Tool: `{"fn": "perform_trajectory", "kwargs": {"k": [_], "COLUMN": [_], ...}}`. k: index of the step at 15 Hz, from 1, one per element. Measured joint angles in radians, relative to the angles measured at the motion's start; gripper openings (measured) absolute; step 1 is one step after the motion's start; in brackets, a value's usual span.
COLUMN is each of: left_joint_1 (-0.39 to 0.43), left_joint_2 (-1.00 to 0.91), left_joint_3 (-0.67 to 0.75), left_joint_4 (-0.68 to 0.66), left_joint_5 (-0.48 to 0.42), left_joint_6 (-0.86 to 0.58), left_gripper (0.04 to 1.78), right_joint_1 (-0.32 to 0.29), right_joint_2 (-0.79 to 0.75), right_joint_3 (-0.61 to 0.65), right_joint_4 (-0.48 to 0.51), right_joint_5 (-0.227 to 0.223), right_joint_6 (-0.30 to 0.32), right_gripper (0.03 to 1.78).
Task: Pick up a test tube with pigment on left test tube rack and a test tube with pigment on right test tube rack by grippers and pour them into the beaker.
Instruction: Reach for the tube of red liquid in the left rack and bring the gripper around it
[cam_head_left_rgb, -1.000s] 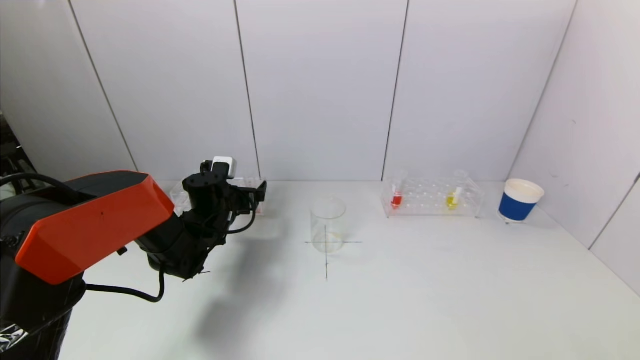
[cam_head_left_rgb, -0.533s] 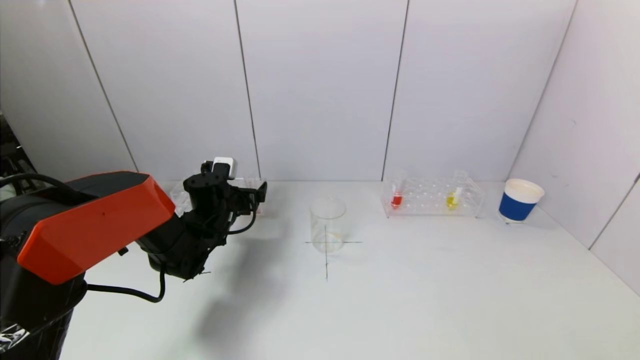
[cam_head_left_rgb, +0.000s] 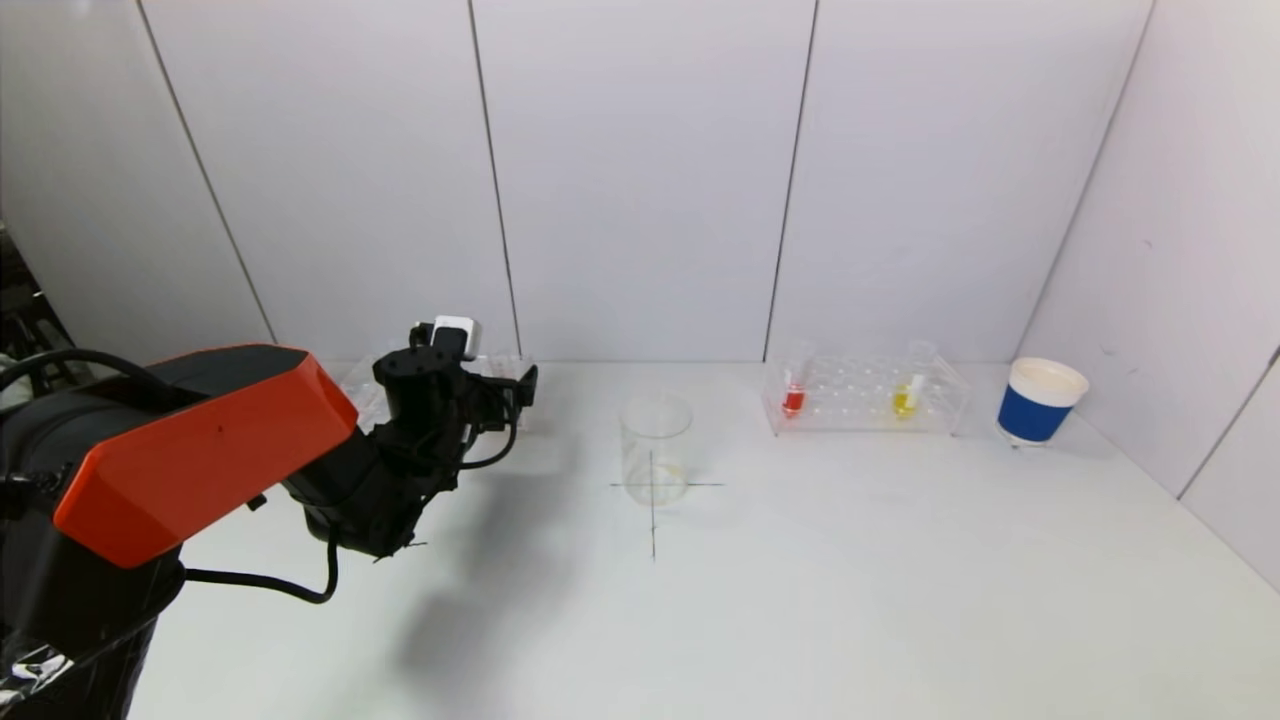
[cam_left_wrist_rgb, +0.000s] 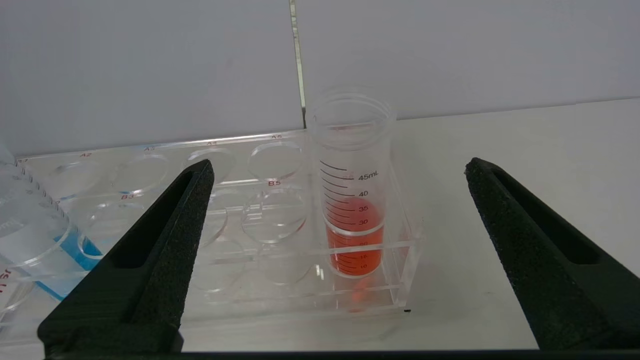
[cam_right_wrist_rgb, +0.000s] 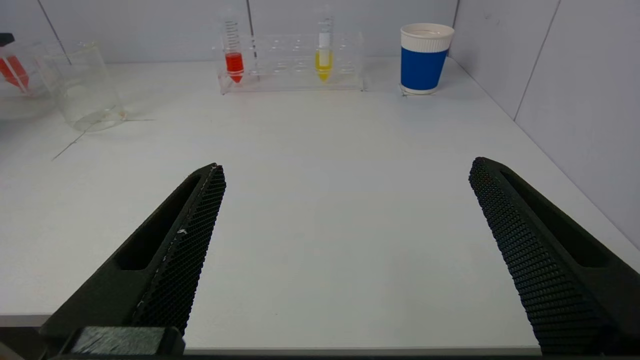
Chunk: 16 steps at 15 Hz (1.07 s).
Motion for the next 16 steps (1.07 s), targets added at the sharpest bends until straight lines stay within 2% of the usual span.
{"fn": "perform_trajectory", "kwargs": {"k": [16], "left_joint_1": [-0.001], "left_joint_2": [0.043], "left_joint_3": [-0.092], "left_joint_4": [0.037], "left_joint_5": [0.001], "left_joint_6": [0.003], "left_gripper": [1.76], "right_joint_1": [0.0], "right_joint_2": [0.0], "right_joint_3": [0.0], "right_joint_4": [0.0], "right_joint_5": [0.0], "right_joint_6": [0.0], "right_gripper": [1.77]}}
